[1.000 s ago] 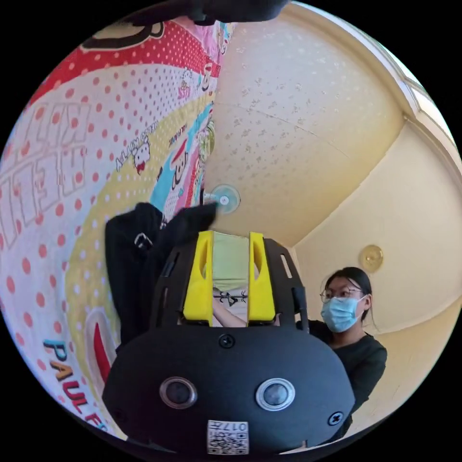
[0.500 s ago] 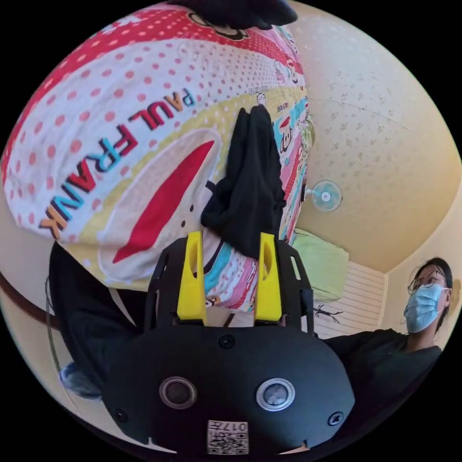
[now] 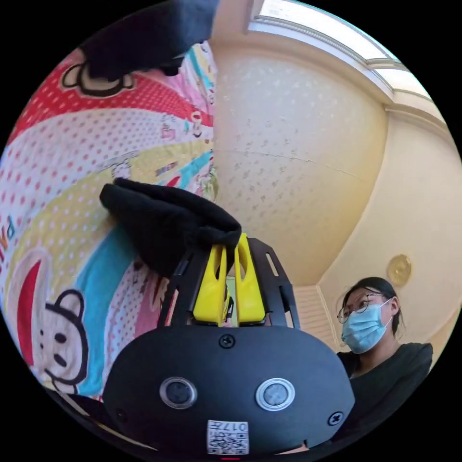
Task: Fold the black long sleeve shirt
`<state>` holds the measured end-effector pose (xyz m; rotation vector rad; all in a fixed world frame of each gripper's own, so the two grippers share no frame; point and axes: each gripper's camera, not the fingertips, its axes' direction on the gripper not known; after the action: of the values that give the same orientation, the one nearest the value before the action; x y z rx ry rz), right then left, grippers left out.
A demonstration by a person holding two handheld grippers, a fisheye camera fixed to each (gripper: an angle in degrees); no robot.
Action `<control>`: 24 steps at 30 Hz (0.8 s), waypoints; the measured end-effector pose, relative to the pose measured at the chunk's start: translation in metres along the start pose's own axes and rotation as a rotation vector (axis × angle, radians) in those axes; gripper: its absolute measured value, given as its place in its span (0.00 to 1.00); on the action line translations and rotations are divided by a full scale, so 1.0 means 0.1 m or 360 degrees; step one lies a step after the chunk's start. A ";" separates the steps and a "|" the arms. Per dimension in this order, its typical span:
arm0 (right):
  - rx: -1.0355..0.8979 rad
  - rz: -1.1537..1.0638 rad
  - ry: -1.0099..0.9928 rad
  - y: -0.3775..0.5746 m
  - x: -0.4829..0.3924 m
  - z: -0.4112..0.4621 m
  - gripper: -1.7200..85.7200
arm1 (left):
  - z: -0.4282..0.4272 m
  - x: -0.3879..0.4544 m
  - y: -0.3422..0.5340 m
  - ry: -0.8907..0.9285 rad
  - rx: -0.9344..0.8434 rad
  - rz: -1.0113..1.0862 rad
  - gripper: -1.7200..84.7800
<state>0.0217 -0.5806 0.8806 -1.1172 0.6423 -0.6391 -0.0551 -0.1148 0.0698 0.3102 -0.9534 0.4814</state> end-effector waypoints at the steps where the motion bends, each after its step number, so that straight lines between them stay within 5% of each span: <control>1: -0.0049 -0.0097 -0.0061 -0.18 -0.20 0.16 0.04 | 0.10 0.20 -0.21 0.0085 -0.0027 0.0082 0.02; 7: -0.0265 -0.0542 -0.0317 -0.54 -1.07 0.55 0.04 | 0.31 0.96 -0.69 0.0262 -0.0222 0.0429 0.02; 12: -0.0418 -0.0612 -0.0177 -0.31 -0.99 0.29 0.04 | -0.07 0.60 -0.36 0.0101 -0.0328 0.0431 0.02; 21: -0.0416 0.0363 0.0846 0.90 1.06 -0.95 0.04 | -1.36 -2.21 1.25 -0.0561 0.0036 -0.0742 0.05; 24: -0.0231 0.0519 0.0765 1.19 1.36 -1.29 0.04 | -1.49 -2.37 1.39 -0.0562 0.0159 -0.0766 0.03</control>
<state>0.0316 -0.7224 0.7104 -0.9643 1.2728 -0.5858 -0.1382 0.0114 -0.2037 0.7118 -1.1531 0.0294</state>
